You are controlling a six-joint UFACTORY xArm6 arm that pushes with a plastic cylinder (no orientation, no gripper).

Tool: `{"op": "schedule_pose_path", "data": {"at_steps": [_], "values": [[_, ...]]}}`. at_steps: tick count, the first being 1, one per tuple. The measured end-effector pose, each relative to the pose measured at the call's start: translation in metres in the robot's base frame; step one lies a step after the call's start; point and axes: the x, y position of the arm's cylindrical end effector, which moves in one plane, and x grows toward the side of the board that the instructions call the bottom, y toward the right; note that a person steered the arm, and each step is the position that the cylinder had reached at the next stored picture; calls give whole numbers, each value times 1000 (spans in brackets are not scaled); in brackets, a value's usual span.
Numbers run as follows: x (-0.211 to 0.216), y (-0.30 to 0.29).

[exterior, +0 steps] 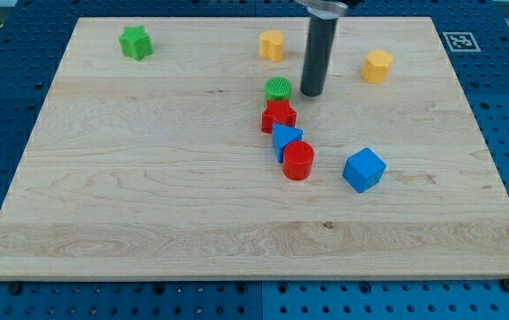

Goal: Move the green circle diagonally to the yellow hexagon

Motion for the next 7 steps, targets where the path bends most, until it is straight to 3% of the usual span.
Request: {"op": "schedule_pose_path", "data": {"at_steps": [2, 4, 7], "values": [[-15, -75], [18, -89], [25, 79]]}}
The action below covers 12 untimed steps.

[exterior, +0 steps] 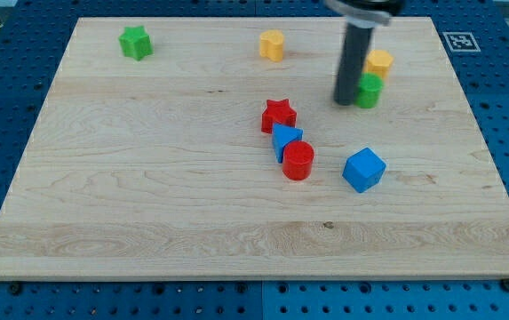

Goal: Move the green circle diagonally to the yellow hexagon

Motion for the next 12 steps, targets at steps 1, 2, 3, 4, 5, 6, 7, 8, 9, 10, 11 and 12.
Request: {"op": "schedule_pose_path", "data": {"at_steps": [1, 2, 3, 4, 5, 6, 7, 8, 9, 10, 11, 12], "values": [[0, 24], [6, 17], [0, 35], [-5, 48], [12, 51], [-3, 61], [-38, 63], [-37, 63], [-23, 68], [-40, 74], [-70, 74], [-82, 74]]}}
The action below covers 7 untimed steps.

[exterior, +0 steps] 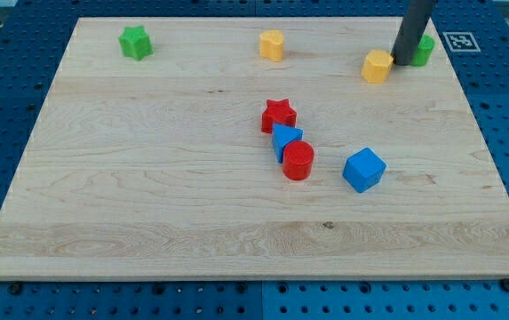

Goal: Move the green circle diagonally to the yellow hexagon

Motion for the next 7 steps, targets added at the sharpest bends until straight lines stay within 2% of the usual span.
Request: {"op": "schedule_pose_path", "data": {"at_steps": [1, 3, 5, 7], "values": [[-1, 0], [26, 21], [5, 60], [-20, 60]]}}
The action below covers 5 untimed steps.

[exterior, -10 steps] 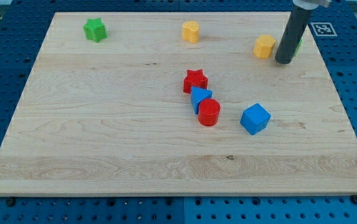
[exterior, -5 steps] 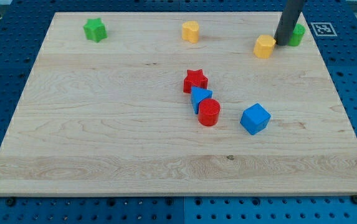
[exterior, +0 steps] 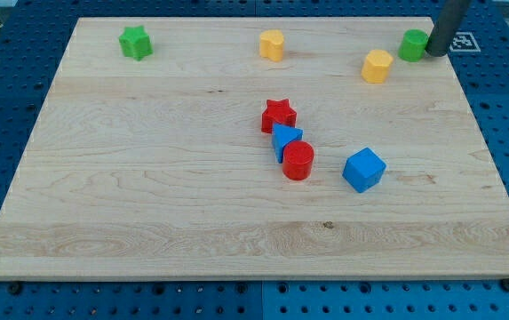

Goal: Move the green circle diagonally to the yellow hexagon

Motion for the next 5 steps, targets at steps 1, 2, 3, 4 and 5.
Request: {"op": "schedule_pose_path", "data": {"at_steps": [1, 2, 3, 4, 5], "values": [[0, 4], [1, 7], [29, 15], [69, 17], [69, 17]]}}
